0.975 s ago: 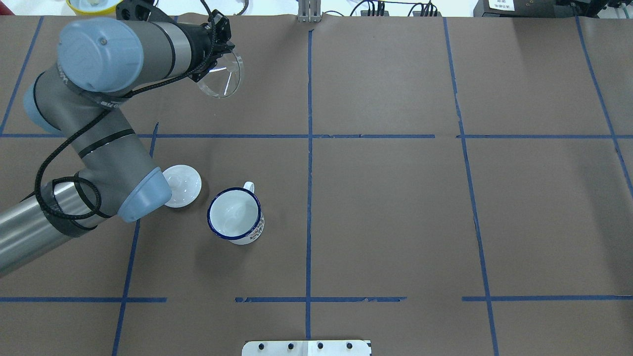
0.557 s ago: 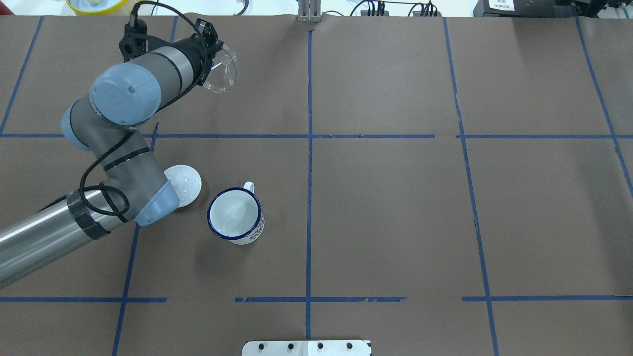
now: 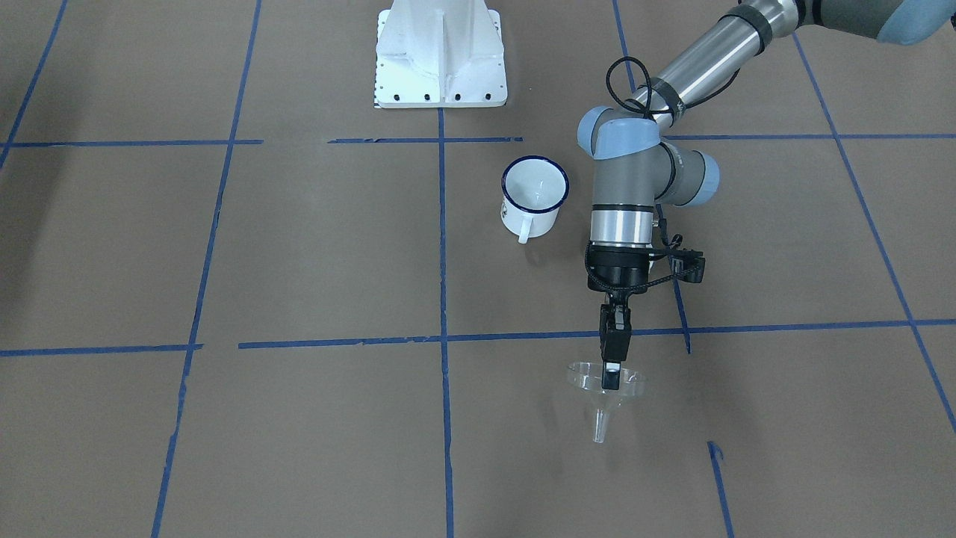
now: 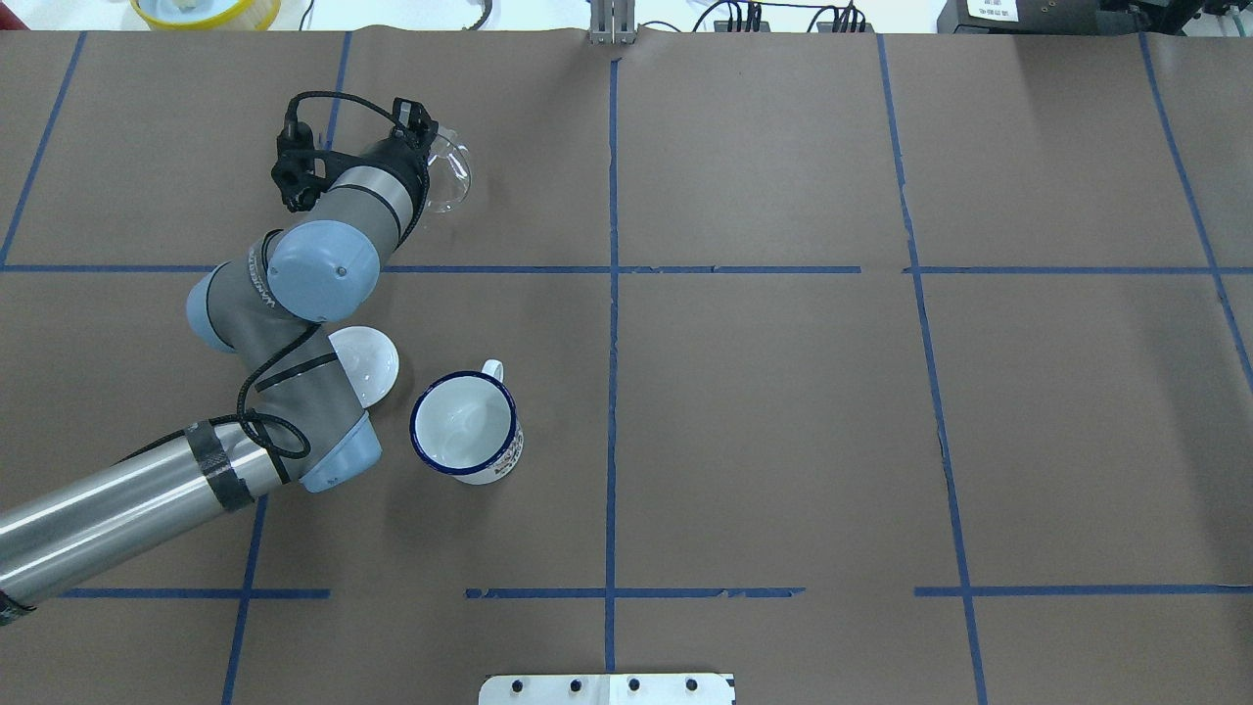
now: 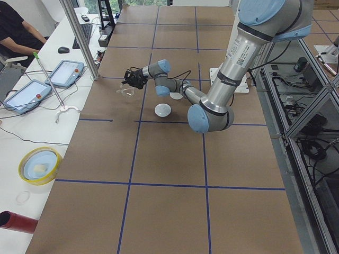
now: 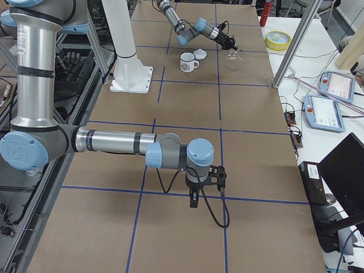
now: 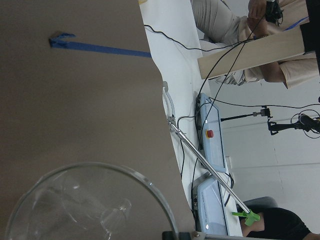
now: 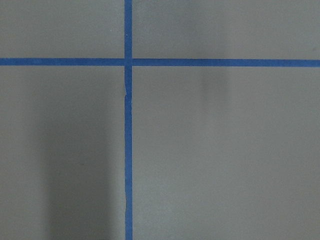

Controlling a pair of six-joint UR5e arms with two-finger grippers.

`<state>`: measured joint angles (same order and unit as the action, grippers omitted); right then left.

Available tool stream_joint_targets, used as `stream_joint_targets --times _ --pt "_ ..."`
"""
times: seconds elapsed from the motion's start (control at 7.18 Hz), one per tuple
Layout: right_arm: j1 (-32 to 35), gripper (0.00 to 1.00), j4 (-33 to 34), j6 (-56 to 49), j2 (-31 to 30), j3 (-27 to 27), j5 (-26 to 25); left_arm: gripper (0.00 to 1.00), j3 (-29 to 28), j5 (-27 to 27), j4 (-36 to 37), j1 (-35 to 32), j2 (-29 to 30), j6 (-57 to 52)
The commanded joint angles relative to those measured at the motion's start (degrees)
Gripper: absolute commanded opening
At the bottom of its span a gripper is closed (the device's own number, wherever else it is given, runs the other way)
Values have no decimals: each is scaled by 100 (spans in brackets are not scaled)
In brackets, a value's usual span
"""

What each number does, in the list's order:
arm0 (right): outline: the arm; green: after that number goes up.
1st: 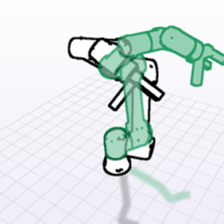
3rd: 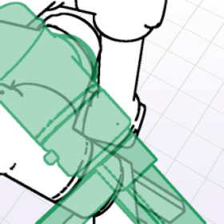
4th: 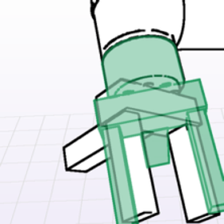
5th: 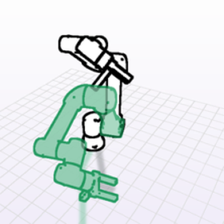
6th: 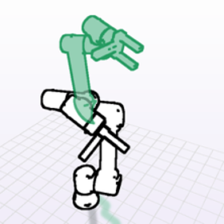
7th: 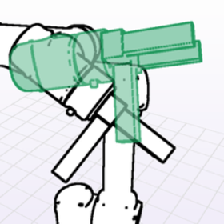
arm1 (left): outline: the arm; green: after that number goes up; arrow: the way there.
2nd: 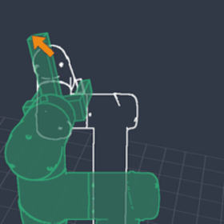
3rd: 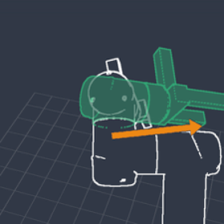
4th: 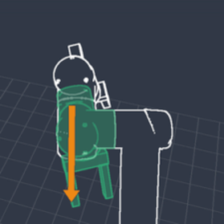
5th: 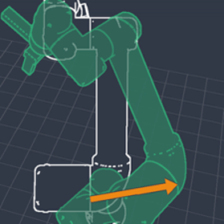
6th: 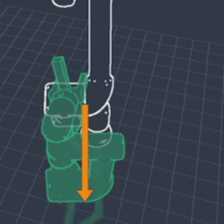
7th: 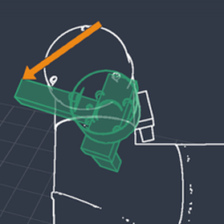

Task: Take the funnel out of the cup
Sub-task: 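Carry the funnel farther from the robot and set it on the table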

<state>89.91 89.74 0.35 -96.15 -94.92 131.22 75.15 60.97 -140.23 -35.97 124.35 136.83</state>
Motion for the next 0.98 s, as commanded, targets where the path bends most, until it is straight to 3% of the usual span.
stream_joint_targets --times 0.0,0.14,0.28,0.42,0.84 --pt "0 100 0 0 0 0 0 0 -299 -216 22 108 124 -15" --pt "0 100 0 0 0 0 0 0 -300 -261 57 143 125 -42" --pt "0 100 0 0 0 0 0 35 -300 -261 58 143 116 -129" --pt "0 100 0 0 0 0 0 99 -300 -261 49 143 124 -504" --pt "0 100 0 0 0 0 0 100 -238 -253 58 240 28 -928"
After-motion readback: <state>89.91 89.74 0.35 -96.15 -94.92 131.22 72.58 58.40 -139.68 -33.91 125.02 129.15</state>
